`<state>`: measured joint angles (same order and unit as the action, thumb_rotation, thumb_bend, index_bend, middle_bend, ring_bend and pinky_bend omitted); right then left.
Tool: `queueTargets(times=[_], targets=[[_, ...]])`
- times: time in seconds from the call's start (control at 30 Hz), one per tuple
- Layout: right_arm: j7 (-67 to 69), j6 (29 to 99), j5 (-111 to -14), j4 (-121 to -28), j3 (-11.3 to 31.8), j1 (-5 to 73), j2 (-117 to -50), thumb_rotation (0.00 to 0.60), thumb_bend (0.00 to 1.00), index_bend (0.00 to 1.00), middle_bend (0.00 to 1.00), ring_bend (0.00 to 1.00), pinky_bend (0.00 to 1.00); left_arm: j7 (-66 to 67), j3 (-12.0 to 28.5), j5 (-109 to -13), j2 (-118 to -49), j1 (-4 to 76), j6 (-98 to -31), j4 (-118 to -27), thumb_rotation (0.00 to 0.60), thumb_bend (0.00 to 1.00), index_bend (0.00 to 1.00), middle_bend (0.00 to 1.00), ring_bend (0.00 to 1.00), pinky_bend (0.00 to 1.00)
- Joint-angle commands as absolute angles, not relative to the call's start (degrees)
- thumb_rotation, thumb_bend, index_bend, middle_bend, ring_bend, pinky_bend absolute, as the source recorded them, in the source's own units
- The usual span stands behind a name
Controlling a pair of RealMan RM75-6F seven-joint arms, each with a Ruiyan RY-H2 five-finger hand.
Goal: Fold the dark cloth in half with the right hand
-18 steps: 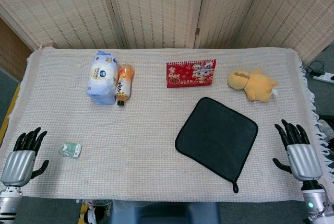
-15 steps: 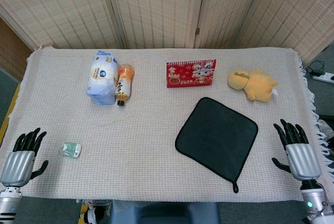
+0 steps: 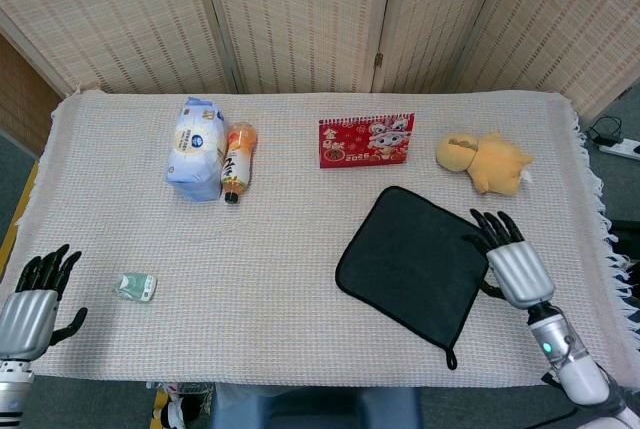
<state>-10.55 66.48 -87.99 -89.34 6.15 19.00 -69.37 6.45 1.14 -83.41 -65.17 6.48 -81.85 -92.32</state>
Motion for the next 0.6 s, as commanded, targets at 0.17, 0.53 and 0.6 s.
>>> queueTargets(times=[0.17, 0.53, 0.6], targets=[[-9.3, 48.2, -80.7, -84.1, 13.2, 35.1, -77.0, 0.6, 0.37, 0.39, 0.0, 0.0, 0.0, 5.4, 0.9, -84.9, -64.3, 5.9, -83.4, -93.2, 0.6, 0.41, 0.0, 0.0, 0.0, 0.0], [-10.8, 39.3, -77.6, -68.8, 13.5, 46.7, -90.3, 0.6, 0.41, 0.43, 0.01, 0.0, 0.0, 4.5, 0.7, -85.9, -63.3, 5.2, -84.5, -94.2, 0.6, 0.41, 0.0, 0.0, 0.0, 0.0], [-11.3, 38.6, -77.1, -66.7, 13.2, 47.9, -91.9, 0.6, 0.42, 0.44, 0.01, 0.0, 0.0, 4.0, 0.7, -86.2, -63.0, 5.1, -84.7, -94.2, 0.6, 0.41, 0.0, 0.0, 0.0, 0.0]])
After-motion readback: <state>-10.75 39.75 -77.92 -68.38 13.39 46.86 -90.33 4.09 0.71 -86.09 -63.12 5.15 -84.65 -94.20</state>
